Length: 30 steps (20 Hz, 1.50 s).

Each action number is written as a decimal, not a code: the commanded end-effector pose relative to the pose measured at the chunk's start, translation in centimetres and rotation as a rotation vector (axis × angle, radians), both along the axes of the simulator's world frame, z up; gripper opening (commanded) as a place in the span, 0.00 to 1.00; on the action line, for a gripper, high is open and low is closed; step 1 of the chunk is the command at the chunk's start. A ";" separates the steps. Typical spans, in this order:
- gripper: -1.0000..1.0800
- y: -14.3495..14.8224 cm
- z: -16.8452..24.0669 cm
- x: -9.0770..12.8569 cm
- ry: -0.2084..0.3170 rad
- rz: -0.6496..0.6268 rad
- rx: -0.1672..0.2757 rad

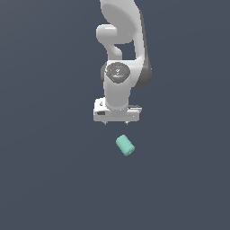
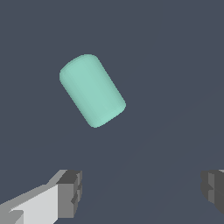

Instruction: Pick up the object and move it to a goal position.

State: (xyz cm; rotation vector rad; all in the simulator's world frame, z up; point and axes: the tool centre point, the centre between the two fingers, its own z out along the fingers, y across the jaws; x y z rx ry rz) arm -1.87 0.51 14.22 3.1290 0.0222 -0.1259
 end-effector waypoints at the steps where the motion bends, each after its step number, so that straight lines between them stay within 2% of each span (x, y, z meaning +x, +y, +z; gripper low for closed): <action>1: 0.96 0.0 0.0 0.0 0.000 0.000 0.000; 11: 0.96 1.2 -0.5 -0.3 0.016 0.072 -0.003; 18: 0.96 1.3 -0.5 -0.4 0.017 0.079 -0.003; 24: 0.96 1.7 -1.0 0.5 0.008 0.133 0.001; 30: 0.96 2.4 -2.0 2.1 -0.011 0.243 0.008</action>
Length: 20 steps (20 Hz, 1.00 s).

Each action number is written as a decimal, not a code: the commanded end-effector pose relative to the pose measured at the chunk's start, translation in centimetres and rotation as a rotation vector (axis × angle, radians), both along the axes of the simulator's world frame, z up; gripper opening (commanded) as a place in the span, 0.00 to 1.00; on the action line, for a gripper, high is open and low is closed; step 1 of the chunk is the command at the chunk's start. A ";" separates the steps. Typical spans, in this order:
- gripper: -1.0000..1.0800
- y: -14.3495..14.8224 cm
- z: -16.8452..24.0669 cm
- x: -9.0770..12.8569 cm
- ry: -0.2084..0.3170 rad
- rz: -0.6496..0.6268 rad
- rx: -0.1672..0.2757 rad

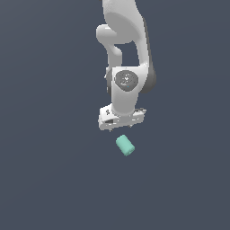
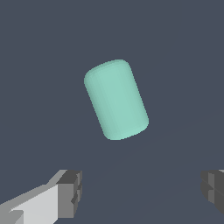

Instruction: Pick up the object and move it to a goal position.

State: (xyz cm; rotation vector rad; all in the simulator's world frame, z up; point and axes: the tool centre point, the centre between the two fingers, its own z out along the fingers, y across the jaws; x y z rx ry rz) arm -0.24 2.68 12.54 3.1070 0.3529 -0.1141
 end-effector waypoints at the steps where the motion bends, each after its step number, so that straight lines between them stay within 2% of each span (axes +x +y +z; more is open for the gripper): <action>1: 0.96 0.4 -0.5 0.8 -0.009 0.054 0.005; 11: 0.96 2.0 -2.8 4.0 -0.051 0.282 0.026; 20: 0.96 2.5 -3.5 5.0 -0.066 0.359 0.033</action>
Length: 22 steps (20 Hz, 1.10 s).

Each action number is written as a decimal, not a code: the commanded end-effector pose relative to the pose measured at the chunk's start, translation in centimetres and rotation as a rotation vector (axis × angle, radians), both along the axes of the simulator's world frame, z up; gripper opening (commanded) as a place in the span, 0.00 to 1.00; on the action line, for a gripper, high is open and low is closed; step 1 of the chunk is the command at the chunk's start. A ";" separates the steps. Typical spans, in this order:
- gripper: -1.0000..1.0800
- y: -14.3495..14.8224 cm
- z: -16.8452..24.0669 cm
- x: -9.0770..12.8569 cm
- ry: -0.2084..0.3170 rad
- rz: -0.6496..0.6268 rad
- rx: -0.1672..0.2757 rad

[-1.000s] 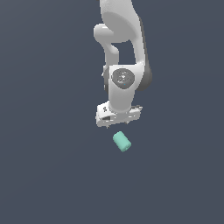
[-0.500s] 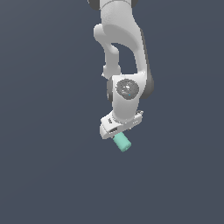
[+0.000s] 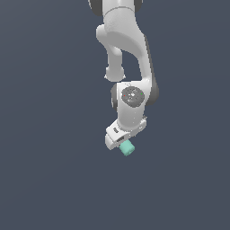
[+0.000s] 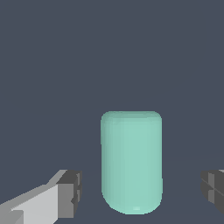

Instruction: Pick up the object and move it to a goal position.

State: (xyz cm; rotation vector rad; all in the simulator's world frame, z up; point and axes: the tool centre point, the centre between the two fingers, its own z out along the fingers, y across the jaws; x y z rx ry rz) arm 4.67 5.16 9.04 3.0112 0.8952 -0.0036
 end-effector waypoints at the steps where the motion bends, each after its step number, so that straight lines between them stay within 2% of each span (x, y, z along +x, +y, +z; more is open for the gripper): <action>1: 0.96 0.0 -0.1 0.1 -0.002 0.008 0.001; 6: 0.96 0.0 -0.7 0.0 -0.001 0.004 0.000; 14: 0.96 0.0 -4.6 0.0 -0.002 0.008 0.001; 19: 0.96 0.1 -5.1 0.1 -0.002 0.008 0.001; 20: 0.00 0.1 -5.1 0.1 -0.002 0.008 0.001; 22: 0.00 0.1 -5.1 0.1 -0.002 0.008 0.001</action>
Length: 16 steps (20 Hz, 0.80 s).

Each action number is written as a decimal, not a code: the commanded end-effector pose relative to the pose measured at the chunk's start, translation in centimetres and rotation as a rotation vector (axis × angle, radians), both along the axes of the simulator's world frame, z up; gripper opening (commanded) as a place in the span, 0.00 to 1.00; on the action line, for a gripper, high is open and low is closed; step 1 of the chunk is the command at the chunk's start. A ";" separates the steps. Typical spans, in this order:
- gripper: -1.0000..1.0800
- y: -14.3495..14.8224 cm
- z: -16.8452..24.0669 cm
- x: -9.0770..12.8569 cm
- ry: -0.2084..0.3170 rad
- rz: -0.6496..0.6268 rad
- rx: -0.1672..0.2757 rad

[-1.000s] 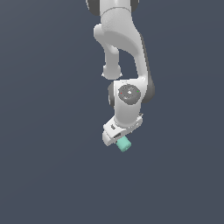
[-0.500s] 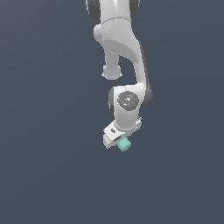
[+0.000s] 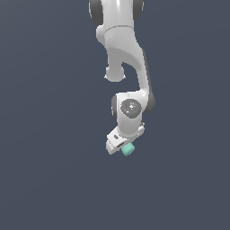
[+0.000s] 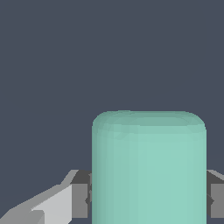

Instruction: Pick up the object and move it to a goal position.

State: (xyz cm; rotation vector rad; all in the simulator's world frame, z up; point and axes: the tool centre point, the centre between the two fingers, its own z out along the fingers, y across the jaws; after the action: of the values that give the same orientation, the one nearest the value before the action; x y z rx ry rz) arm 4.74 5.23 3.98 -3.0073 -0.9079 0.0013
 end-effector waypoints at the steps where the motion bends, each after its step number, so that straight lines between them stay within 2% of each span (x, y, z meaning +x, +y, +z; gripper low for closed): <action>1: 0.00 0.0 0.0 0.0 -0.001 0.000 0.000; 10: 0.00 -0.1 0.1 0.1 -0.001 0.001 0.000; 16: 0.00 -2.5 0.9 0.7 -0.001 0.001 0.000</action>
State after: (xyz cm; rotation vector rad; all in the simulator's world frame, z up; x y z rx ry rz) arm 5.18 3.62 4.60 -3.0055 -0.9112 0.0015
